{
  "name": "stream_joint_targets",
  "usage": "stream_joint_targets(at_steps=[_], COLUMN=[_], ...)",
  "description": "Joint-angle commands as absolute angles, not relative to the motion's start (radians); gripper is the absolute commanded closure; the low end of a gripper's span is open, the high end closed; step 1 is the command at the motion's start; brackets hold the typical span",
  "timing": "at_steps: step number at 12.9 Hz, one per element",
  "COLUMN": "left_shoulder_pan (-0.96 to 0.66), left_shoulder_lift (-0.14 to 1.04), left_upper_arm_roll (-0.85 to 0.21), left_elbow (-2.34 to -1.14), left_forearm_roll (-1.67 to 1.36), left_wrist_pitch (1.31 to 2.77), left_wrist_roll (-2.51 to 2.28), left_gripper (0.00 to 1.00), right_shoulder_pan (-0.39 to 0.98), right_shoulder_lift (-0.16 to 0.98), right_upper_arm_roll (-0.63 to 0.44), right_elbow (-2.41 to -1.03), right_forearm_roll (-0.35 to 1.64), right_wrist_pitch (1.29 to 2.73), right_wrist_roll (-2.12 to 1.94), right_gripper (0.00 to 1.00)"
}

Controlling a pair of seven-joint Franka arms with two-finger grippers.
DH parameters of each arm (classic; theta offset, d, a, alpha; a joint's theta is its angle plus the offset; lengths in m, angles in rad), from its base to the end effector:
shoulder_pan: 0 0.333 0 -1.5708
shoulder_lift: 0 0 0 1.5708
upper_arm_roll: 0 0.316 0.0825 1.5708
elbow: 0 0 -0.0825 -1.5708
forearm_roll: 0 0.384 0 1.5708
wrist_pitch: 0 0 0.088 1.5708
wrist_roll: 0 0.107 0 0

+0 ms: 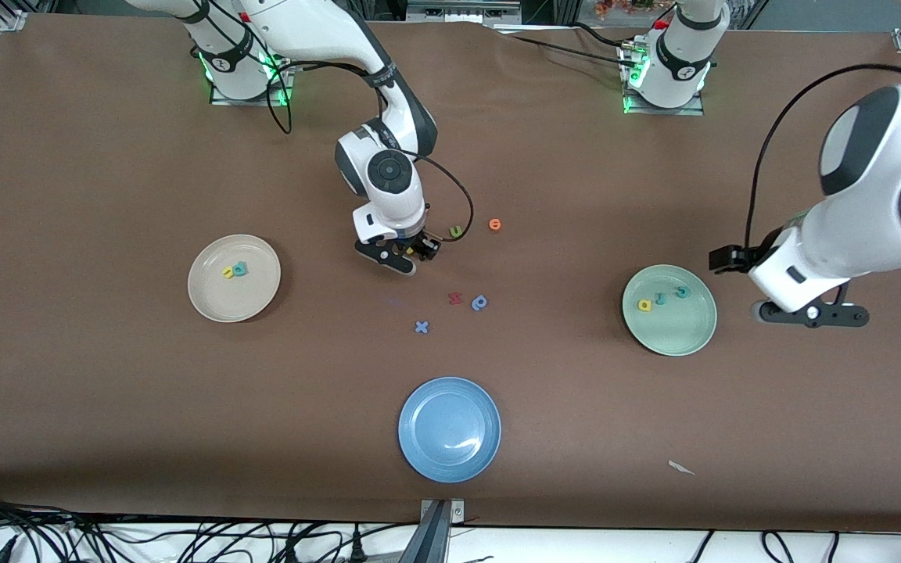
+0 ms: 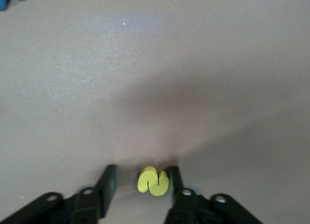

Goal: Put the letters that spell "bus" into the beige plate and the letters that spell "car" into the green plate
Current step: 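Grasp the yellow s with the right gripper while the left gripper withdraws, then carry the yellow s onto the cream plate and open the right gripper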

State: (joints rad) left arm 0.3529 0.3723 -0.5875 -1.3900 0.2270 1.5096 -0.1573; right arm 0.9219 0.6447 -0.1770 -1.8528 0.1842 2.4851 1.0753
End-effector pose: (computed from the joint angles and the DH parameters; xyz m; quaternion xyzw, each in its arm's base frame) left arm 0.6333 -0.0663 0.5106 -0.9947 0.0363 0.0919 0.0293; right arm 0.4675 0.4378 0.1761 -0.9757 0.2190 0.0016 0.0030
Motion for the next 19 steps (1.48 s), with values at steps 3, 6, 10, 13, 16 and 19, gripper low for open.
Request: stream_joint_targets(at_steps=[3, 6, 10, 13, 16, 19], left_shoulder_pan=[0.099, -0.033, -0.048, -0.018, -0.012, -0.015], left_shoulder_lift=[0.146, 0.039, -0.034, -0.038, -0.038, -0.002], left_upper_arm_roll=[-0.137, -0.048, -0.048, -0.049, -0.054, -0.055], left_elbow=[-1.452, -1.561, -1.741, -1.733, -1.701, -1.626], left_forearm_roll=[0.031, 0.031, -0.034, -0.029, -0.023, -0.020], left_wrist_pitch=[1.479, 1.497, 1.646, 1.640, 1.629, 1.568], left_wrist_roll=[0.165, 0.141, 0.029, 0.021, 0.025, 0.028], left_gripper=[0.00, 0.00, 0.00, 0.00, 0.00, 0.00], right_shoulder_pan=[0.930, 0.930, 0.919, 0.920, 0.920, 0.920], right_shoulder_lift=[0.609, 0.609, 0.533, 0.477, 0.408, 0.361], right_upper_arm_roll=[-0.179, -0.179, -0.227, -0.340, -0.437, -0.546], right_elbow=[-1.910, -1.910, -1.878, -1.914, -2.014, -2.097], right_forearm_roll=[0.199, 0.199, 0.199, 0.195, 0.186, 0.178], right_wrist_pitch=[2.497, 2.500, 2.328, 2.211, 2.214, 2.229], right_wrist_roll=[1.054, 1.054, 0.915, 0.682, 0.443, 0.206], right_gripper=[0.72, 0.85, 0.92, 0.94, 0.94, 0.94])
